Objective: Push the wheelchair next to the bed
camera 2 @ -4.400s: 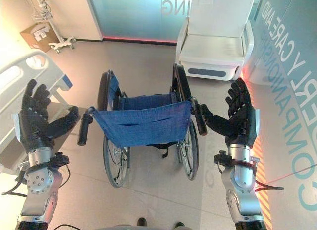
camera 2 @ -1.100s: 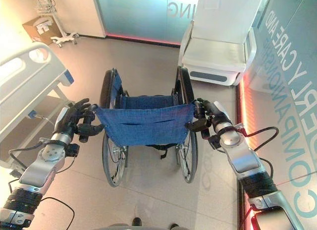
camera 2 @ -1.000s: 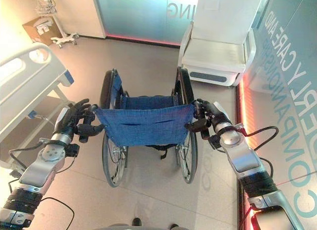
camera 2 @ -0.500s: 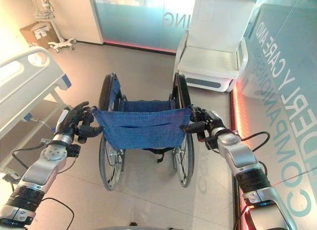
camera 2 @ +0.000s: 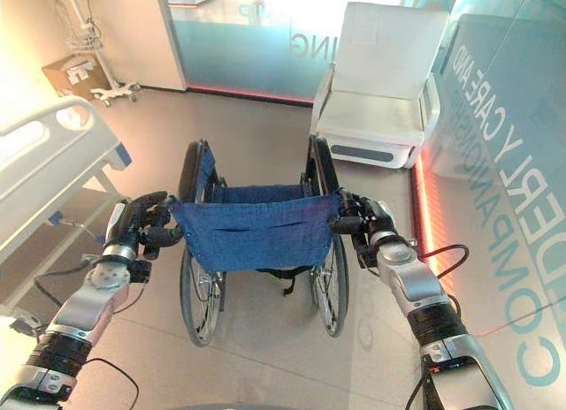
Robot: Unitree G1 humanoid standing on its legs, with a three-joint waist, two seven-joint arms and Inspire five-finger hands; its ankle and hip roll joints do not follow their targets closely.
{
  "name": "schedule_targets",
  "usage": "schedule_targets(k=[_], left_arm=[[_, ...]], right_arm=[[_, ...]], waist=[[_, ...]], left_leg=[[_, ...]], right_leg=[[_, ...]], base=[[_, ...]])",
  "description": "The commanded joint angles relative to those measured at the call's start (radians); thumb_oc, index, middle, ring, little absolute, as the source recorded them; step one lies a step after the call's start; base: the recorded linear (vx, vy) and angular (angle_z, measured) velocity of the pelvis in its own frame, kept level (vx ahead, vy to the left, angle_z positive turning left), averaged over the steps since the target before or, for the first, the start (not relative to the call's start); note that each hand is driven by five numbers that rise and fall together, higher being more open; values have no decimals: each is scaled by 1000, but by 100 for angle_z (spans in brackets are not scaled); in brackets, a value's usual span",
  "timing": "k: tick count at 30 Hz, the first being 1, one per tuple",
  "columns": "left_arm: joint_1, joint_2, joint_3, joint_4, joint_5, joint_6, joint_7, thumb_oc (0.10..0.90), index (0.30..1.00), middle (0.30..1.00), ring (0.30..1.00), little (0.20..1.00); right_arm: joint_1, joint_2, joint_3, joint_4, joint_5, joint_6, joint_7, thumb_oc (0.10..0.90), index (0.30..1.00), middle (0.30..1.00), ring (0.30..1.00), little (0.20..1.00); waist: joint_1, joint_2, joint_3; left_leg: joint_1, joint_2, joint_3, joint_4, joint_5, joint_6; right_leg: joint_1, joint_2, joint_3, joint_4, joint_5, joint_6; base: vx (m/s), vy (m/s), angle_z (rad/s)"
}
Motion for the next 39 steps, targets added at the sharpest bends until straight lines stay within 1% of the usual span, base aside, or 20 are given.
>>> schedule_targets(k=[1, 5, 12, 19, 23, 27, 29, 33, 37, 38, 39], left_arm=[[-1, 79, -8, 101, 32, 15, -26, 400, 300, 300, 300, 300], [-7, 81, -16, 137, 49, 33, -38, 400, 300, 300, 300, 300], [-1, 73, -28, 162, 67, 40, -45, 400, 300, 300, 300, 300], [2, 63, -35, 192, 79, 27, -39, 400, 300, 300, 300, 300], [0, 53, -40, 212, 85, -6, -23, 400, 300, 300, 300, 300], [-2, 43, -42, 233, 77, -56, -17, 400, 300, 300, 300, 300], [2, 32, -42, 244, 56, -75, -24, 400, 300, 300, 300, 300], [5, 4, -50, 260, 50, -92, -19, 400, 300, 300, 300, 300], [-5, -22, -64, 292, 12, -110, -15, 400, 300, 300, 300, 300], [-10, -37, -72, 313, 2, -126, -15, 400, 300, 300, 300, 300], [-11, -39, -74, 314, 2, -128, -15, 400, 300, 300, 300, 300]], right_arm=[[70, -31, 64, 55, -33, -22, 50, 400, 300, 300, 300, 300], [61, -37, 66, 45, -48, -20, 52, 400, 300, 300, 300, 300], [77, -35, 64, 35, -75, -13, 50, 400, 300, 300, 300, 300], [79, -36, 69, 45, -87, -9, 64, 400, 300, 300, 300, 300], [81, -32, 71, 47, -90, -20, 72, 400, 300, 300, 300, 300], [86, -29, 72, 40, -95, -33, 75, 400, 300, 300, 300, 300], [98, -26, 69, 33, -101, -37, 79, 400, 300, 300, 300, 300], [120, -15, 70, 40, -143, -45, 84, 400, 300, 300, 300, 300], [114, -2, 82, 60, -148, -43, 73, 400, 300, 300, 300, 300], [113, 2, 86, 81, -142, -56, 71, 400, 300, 300, 300, 300], [112, 4, 87, 83, -141, -57, 69, 400, 300, 300, 300, 300]], waist=[[19, -25, 1], [16, -24, 3], [15, -23, 5], [13, -23, 7], [12, -23, 8], [9, -24, 8], [5, -24, 7], [0, -22, 9], [-4, -21, 10], [-4, -20, 12], [-4, -20, 12]], left_leg=[[-34, -32, 27, 52, -61, -26], [-35, -33, 29, 55, -61, -27], [-36, -34, 31, 56, -61, -26], [-35, -35, 32, 53, -60, -24], [-34, -35, 33, 52, -60, -24], [-35, -35, 35, 54, -61, -25], [-34, -35, 37, 53, -63, -25], [-31, -36, 40, 55, -67, -22], [-29, -39, 46, 60, -73, -16], [-29, -40, 49, 65, -77, -12], [-30, -41, 49, 67, -79, -11]], right_leg=[[-56, 0, -16, 68, -15, -1], [-55, -1, -17, 68, -15, -2], [-55, -2, -16, 66, -13, -1], [-56, -1, -13, 65, -13, -2], [-55, -2, -13, 66, -14, -4], [-58, -3, -12, 71, -14, -3], [-59, -3, -9, 72, -15, -2], [-60, -6, -8, 76, -16, 0], [-63, -13, -3, 83, -16, 3], [-66, -17, -3, 93, -18, 5], [-67, -18, -2, 96, -19, 6]], base=[[3, 5, 4], [0, 0, 0], [0, 0, 0], [0, 0, 0], [0, 0, 0], [0, 0, 0], [0, 0, 0], [7, 9, 0], [42, 65, 0], [39, 68, 0], [47, 81, 0]])
